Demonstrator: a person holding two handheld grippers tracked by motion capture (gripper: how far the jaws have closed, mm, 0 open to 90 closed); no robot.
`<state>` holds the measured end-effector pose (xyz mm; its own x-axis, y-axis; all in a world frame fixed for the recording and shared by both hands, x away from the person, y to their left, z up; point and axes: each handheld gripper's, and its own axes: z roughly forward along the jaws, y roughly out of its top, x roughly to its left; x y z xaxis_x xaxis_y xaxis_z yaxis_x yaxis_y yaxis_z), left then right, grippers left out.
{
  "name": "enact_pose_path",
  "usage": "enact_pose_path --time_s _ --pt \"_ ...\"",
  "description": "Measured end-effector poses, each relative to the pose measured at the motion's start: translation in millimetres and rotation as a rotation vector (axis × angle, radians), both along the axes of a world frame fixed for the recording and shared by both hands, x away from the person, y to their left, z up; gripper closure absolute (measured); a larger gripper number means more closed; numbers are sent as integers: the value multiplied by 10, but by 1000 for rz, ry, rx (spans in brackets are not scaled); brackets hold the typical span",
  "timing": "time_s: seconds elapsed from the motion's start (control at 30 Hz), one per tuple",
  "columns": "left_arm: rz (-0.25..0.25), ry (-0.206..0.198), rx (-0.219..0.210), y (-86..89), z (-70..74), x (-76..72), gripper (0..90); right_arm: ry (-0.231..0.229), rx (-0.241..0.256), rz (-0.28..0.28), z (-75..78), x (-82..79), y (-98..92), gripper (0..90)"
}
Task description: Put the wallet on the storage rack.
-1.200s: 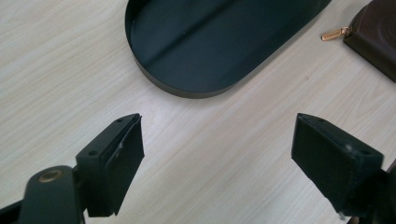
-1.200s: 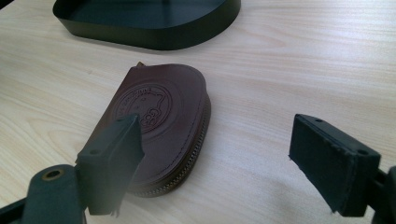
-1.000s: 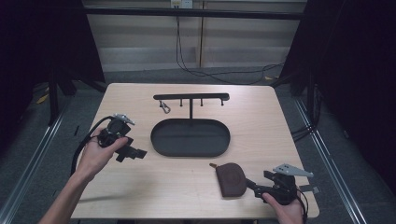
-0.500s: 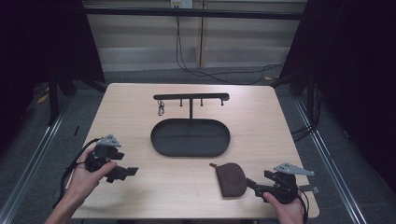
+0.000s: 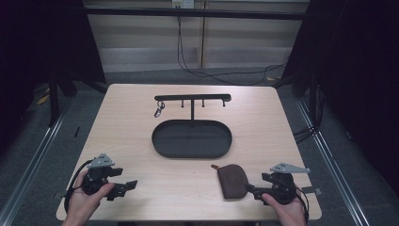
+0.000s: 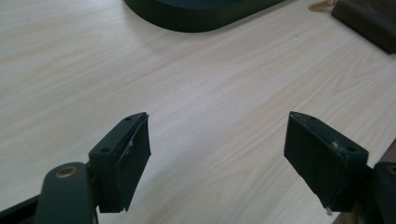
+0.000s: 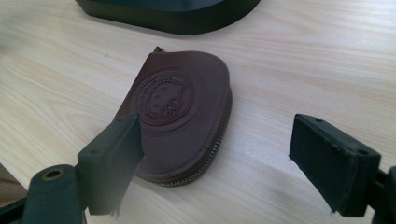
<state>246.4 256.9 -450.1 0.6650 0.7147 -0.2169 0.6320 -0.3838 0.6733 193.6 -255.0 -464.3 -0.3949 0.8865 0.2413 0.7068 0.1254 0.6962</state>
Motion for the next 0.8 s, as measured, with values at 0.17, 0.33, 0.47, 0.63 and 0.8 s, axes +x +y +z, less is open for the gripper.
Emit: enact_pose_path --time_s 0.17,0.33,0.47,0.63,0.8 --pt "-7 7 -11 39 -127 -38 225 25 -16 26 28 31 72 184" --pt "9 1 -29 43 -210 -110 225 77 -28 72 157 82 149 253" --pt "-24 -2 -28 35 -216 -110 225 118 -39 94 277 163 196 254" --pt "-42 8 -29 16 -236 -98 224 181 -38 92 362 307 298 266" --pt "-43 2 -28 20 -224 -90 224 306 -109 124 341 499 420 215"
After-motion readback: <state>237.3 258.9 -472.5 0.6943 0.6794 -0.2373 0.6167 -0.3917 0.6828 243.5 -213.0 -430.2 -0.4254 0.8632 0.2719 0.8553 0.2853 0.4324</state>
